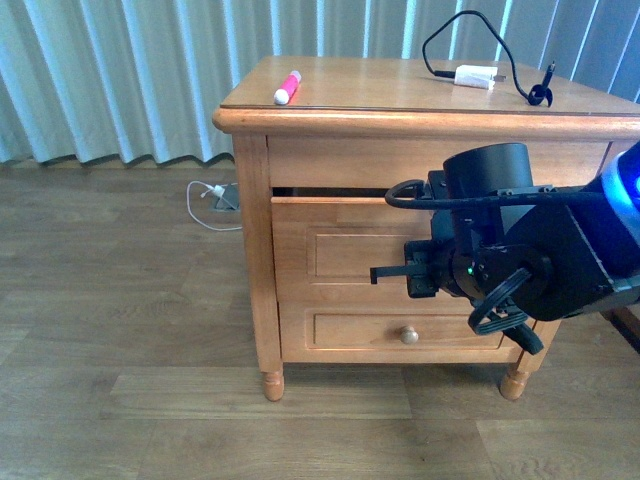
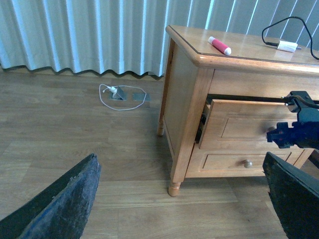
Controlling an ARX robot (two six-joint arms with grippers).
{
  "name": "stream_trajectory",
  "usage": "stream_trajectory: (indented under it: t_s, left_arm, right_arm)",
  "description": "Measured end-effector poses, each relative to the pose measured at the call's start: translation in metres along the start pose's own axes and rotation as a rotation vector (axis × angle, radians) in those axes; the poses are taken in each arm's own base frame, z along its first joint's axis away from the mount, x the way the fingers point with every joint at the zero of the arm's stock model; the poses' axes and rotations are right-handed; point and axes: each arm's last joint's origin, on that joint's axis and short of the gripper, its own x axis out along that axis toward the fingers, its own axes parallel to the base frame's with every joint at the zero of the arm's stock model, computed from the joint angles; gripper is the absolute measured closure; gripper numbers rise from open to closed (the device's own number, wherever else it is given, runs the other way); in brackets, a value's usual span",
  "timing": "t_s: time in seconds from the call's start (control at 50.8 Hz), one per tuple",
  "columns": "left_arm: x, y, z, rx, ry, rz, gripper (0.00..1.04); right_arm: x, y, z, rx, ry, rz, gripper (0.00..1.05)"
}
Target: Place pink marker in drawer with both arms
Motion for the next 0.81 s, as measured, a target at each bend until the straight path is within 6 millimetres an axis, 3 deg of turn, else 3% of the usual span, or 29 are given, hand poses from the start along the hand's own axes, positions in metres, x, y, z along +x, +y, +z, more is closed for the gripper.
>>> stream_trajectory:
  t_s: [0.118, 0.433, 0.591, 0.807]
  left_arm:
    - [0.000, 0.000, 0.000, 0.000, 0.000, 0.000, 0.06]
    - [0.000, 0.000, 0.000, 0.000, 0.000, 0.000, 0.06]
    - [0.000, 0.000, 0.000, 0.000, 0.000, 0.000, 0.06]
    - [0.000, 0.000, 0.000, 0.000, 0.000, 0.000, 0.06]
  right_arm:
    - [-0.020, -0.003, -0.009, 0.017, 0.037, 0.018, 0.81]
    - [-0.102, -0.013, -0.057, 0.019, 0.137, 0.085, 0.82]
    - [-0.120, -0.016, -0.068, 0.015, 0.139, 0.109, 0.82]
    - [-0.150, -0.029, -0.057, 0.057, 0.109, 0.092, 0.47]
